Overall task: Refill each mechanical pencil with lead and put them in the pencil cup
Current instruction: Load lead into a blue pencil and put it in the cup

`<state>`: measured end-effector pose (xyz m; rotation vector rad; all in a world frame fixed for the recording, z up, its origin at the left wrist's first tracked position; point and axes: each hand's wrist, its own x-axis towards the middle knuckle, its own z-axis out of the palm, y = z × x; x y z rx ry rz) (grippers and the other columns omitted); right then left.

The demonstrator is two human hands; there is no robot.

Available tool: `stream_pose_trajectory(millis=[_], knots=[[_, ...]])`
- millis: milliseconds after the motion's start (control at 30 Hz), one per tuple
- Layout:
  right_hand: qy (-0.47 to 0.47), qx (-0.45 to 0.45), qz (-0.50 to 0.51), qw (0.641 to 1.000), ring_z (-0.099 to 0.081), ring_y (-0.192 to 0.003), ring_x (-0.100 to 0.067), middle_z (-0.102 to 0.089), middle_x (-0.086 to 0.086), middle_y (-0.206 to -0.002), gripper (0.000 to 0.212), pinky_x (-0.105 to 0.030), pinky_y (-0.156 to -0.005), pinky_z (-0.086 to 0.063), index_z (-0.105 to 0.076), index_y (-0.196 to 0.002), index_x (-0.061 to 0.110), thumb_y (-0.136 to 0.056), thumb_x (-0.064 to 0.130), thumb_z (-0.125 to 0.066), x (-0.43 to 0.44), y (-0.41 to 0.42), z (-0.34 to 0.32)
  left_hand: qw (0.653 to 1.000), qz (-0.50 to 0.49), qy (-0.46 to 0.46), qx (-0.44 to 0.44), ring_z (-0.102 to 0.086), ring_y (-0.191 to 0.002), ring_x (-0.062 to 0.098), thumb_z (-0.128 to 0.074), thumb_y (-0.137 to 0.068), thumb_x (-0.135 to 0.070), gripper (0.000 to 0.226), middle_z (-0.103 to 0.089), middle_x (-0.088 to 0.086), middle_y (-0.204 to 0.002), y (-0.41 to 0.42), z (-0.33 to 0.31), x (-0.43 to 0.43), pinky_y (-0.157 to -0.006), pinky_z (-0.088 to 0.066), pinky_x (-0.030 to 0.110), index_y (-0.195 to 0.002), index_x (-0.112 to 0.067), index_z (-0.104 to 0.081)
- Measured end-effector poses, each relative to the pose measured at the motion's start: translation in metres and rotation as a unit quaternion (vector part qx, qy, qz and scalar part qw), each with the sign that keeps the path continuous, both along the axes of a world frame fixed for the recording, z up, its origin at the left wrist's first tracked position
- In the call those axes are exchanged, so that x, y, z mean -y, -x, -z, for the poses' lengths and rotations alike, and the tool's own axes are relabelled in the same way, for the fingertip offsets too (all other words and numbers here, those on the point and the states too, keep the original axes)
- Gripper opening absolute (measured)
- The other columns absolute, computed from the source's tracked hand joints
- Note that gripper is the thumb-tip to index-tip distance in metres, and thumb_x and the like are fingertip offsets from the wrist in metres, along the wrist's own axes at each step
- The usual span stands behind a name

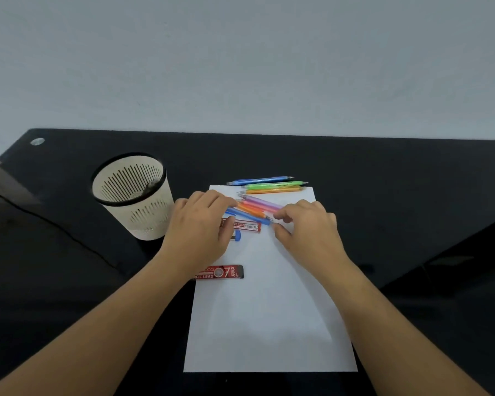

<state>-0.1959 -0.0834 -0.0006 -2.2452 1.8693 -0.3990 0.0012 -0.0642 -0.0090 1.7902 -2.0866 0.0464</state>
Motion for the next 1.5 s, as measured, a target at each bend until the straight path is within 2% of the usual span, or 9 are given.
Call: stream_pose_trajectory(millis=[200,400,700,800,933,1100,1233,1333,1500], knots=[[0.007,-0.013,-0.010,1.000,-0.041,-0.088,-0.004,-0.058,0.013,-0.101,0.025,-0.027,-0.080,-0.028,-0.060,-0.104,0.031,-0.089,0.051,-0.054,0.005,-0.005,0.008,1.000,0.006,-0.007,-0.004,-0.051,-0.109,0.011,-0.058,-0.092,-0.037,0.032,-0.059,-0.008,-0.122,-0.002,0.008,0.007,-0.095,-0.038,0.031,-0.123,-0.029,-0.058],[-0.020,-0.043,-0.025,0.999,-0.041,-0.095,-0.007,-0.055,0.009,-0.109,0.025,-0.032,-0.088,-0.030,-0.056,-0.111,0.028,-0.096,0.045,-0.045,0.001,-0.004,0.004,1.000,-0.006,-0.002,-0.021,-0.053,-0.103,0.012,-0.062,-0.089,-0.034,0.031,-0.060,-0.005,-0.118,-0.004,0.008,-0.003,-0.090,-0.041,0.032,-0.119,-0.027,-0.060],[0.011,-0.040,0.012,0.999,-0.041,-0.093,-0.008,-0.054,0.011,-0.106,0.020,-0.028,-0.081,-0.031,-0.055,-0.109,0.029,-0.097,0.041,-0.045,-0.035,0.008,-0.016,0.997,-0.035,0.023,-0.059,-0.055,-0.109,0.017,-0.065,-0.087,-0.030,0.033,-0.059,-0.001,-0.120,-0.007,-0.010,-0.038,-0.096,-0.047,0.041,-0.119,-0.021,-0.061],[0.005,-0.043,0.015,0.999,-0.040,-0.093,-0.008,-0.050,0.014,-0.101,0.016,-0.027,-0.080,-0.028,-0.056,-0.107,0.032,-0.096,0.040,-0.046,-0.052,0.014,-0.023,0.997,-0.022,0.032,-0.071,-0.057,-0.105,0.018,-0.067,-0.086,-0.026,0.034,-0.061,0.000,-0.116,-0.007,-0.014,-0.053,-0.091,-0.050,0.042,-0.118,-0.018,-0.062],[-0.005,-0.031,0.012,0.999,-0.040,-0.096,-0.008,-0.050,0.016,-0.103,0.015,-0.027,-0.083,-0.026,-0.056,-0.106,0.034,-0.096,0.041,-0.047,-0.077,0.020,-0.030,0.995,-0.009,0.015,-0.097,-0.057,-0.095,0.012,-0.064,-0.088,-0.030,0.034,-0.061,-0.004,-0.112,-0.005,-0.014,-0.075,-0.083,-0.053,0.036,-0.120,-0.020,-0.061],[-0.011,-0.008,-0.003,1.000,-0.042,-0.092,-0.007,-0.051,0.016,-0.096,0.013,-0.027,-0.083,-0.025,-0.057,-0.101,0.032,-0.097,0.039,-0.046,-0.104,0.024,-0.029,0.992,0.018,-0.006,-0.124,-0.058,-0.093,0.010,-0.062,-0.090,-0.027,0.027,-0.063,-0.008,-0.107,-0.005,-0.008,-0.100,-0.083,-0.053,0.038,-0.117,-0.022,-0.063],[-0.047,0.047,-0.004,0.998,-0.050,-0.080,-0.011,-0.057,0.012,-0.085,0.012,-0.029,-0.088,-0.039,-0.058,-0.101,0.027,-0.098,0.033,-0.048,-0.122,0.024,-0.023,0.989,0.023,-0.012,-0.147,-0.057,-0.080,0.009,-0.066,-0.088,-0.026,0.019,-0.061,-0.012,-0.094,-0.009,0.001,-0.117,-0.075,-0.054,0.038,-0.107,-0.023,-0.066],[-0.058,0.096,-0.006,0.994,-0.053,-0.084,-0.012,-0.060,0.009,-0.088,0.010,-0.036,-0.087,-0.046,-0.060,-0.099,0.026,-0.097,0.027,-0.051,-0.131,0.023,-0.018,0.988,0.006,-0.030,-0.149,-0.053,-0.079,0.006,-0.067,-0.088,-0.028,0.018,-0.056,-0.017,-0.092,-0.010,0.005,-0.128,-0.078,-0.053,0.038,-0.105,-0.026,-0.065],[-0.046,0.089,-0.021,0.995,-0.055,-0.094,-0.009,-0.063,0.012,-0.099,0.016,-0.032,-0.095,-0.042,-0.062,-0.109,0.029,-0.095,0.029,-0.054,-0.136,0.022,-0.010,0.987,0.008,-0.036,-0.158,-0.052,-0.080,0.004,-0.071,-0.085,-0.026,0.018,-0.053,-0.022,-0.092,-0.009,0.010,-0.139,-0.081,-0.054,0.039,-0.101,-0.026,-0.064]])
